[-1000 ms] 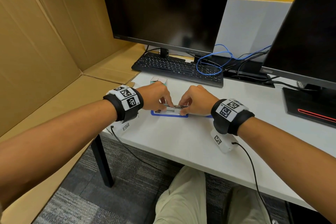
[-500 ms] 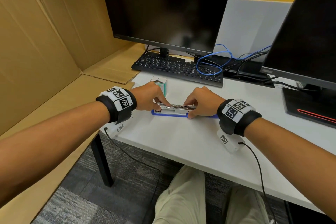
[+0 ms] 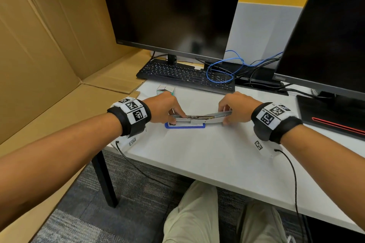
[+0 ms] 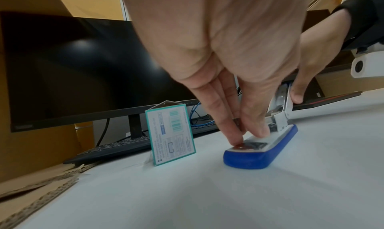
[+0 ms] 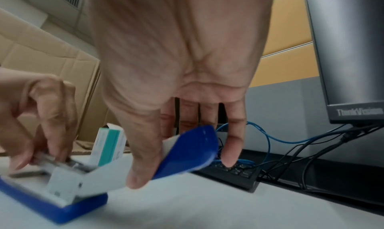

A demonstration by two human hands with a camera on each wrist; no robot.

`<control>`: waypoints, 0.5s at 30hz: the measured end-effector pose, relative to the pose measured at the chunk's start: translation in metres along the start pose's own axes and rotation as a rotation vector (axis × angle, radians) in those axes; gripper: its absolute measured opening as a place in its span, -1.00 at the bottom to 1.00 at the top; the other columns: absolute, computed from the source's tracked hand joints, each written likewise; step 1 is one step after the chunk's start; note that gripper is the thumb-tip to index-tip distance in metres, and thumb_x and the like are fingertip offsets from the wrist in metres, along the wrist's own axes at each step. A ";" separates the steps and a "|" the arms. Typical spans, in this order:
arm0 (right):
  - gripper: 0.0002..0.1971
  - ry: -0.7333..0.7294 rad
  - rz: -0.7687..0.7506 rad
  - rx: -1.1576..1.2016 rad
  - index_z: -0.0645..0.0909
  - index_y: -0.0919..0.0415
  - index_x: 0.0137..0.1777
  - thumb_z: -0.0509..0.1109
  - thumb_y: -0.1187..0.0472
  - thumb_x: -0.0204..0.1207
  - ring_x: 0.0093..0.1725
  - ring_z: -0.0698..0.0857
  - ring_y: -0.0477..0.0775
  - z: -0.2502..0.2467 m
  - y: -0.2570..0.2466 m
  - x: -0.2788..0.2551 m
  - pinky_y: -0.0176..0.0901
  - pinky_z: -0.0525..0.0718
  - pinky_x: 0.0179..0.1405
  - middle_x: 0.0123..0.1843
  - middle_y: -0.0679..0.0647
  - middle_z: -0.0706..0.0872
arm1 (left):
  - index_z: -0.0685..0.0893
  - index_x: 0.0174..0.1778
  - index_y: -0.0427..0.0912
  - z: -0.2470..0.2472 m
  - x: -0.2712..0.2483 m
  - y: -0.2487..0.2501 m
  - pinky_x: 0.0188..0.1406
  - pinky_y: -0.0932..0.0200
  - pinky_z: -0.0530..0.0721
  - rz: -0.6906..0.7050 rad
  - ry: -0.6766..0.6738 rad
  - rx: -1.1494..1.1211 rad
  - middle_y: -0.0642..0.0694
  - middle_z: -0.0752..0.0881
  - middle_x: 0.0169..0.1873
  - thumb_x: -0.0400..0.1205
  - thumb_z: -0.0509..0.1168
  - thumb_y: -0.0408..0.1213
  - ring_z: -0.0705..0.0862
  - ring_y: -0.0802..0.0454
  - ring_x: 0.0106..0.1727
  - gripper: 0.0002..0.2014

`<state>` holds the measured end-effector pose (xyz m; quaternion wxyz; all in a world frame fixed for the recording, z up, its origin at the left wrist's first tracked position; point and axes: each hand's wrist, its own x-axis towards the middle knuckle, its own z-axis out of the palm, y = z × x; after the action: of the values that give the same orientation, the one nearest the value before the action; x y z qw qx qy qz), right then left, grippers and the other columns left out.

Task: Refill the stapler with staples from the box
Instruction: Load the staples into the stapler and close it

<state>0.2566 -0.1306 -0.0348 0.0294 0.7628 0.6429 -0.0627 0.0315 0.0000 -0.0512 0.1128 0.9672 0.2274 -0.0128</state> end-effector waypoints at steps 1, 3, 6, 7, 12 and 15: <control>-0.74 0.023 -0.007 0.005 0.74 0.03 0.04 0.61 0.06 0.37 -0.02 0.55 0.04 -0.004 0.001 -0.001 -0.01 0.67 -0.02 -0.05 -0.03 0.65 | 0.75 0.28 -0.01 0.000 0.000 0.001 -0.07 0.23 0.68 0.001 -0.001 -0.005 -0.09 0.85 0.03 0.53 0.48 -0.31 0.78 0.04 -0.07 -0.62; -0.73 0.081 -0.019 0.040 0.74 0.05 0.03 0.64 0.08 0.35 -0.01 0.57 0.05 -0.014 0.002 -0.002 0.00 0.68 -0.02 -0.02 0.01 0.69 | 0.76 0.27 -0.01 0.002 0.001 0.002 -0.01 0.16 0.75 -0.010 0.002 -0.034 -0.08 0.85 0.01 0.52 0.50 -0.30 0.79 0.04 -0.06 -0.62; -0.64 0.169 -0.041 0.134 0.72 0.06 0.07 0.68 0.04 0.30 0.04 0.48 0.04 -0.027 -0.001 0.000 -0.10 0.50 -0.04 0.02 0.00 0.63 | 0.67 0.22 -0.03 0.005 0.002 0.002 -0.06 0.12 0.80 -0.046 0.015 -0.144 -0.10 0.84 -0.01 0.48 0.53 -0.28 0.79 0.03 -0.08 -0.61; -0.61 0.182 -0.050 0.146 0.70 0.06 0.10 0.68 0.04 0.29 0.08 0.43 0.03 -0.029 -0.004 0.000 -0.11 0.44 -0.02 0.04 -0.02 0.59 | 0.60 0.20 -0.03 0.006 0.003 0.002 -0.10 0.14 0.80 -0.057 0.020 -0.174 -0.11 0.83 -0.01 0.47 0.54 -0.28 0.80 0.01 -0.09 -0.59; -0.54 0.249 -0.088 0.227 0.63 0.11 0.13 0.70 0.09 0.27 0.10 0.49 0.09 -0.030 -0.020 0.004 -0.03 0.55 0.05 0.05 -0.01 0.58 | 0.44 0.26 0.05 0.009 0.002 0.004 -0.10 0.11 0.81 -0.089 0.028 -0.262 -0.09 0.81 -0.04 0.45 0.56 -0.27 0.80 -0.01 -0.11 -0.45; -0.58 0.289 -0.127 0.359 0.66 0.13 0.04 0.73 0.16 0.23 -0.06 0.71 0.14 -0.023 -0.030 0.006 0.14 0.75 0.07 -0.07 0.04 0.74 | 0.37 0.38 0.13 0.011 0.002 0.005 -0.09 0.14 0.80 -0.116 0.052 -0.360 -0.05 0.81 -0.08 0.39 0.61 -0.25 0.80 0.03 -0.12 -0.27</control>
<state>0.2294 -0.1165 -0.0121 -0.2028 0.7148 0.6658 -0.0679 0.0358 -0.0058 -0.0609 0.2772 0.9166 0.2843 0.0465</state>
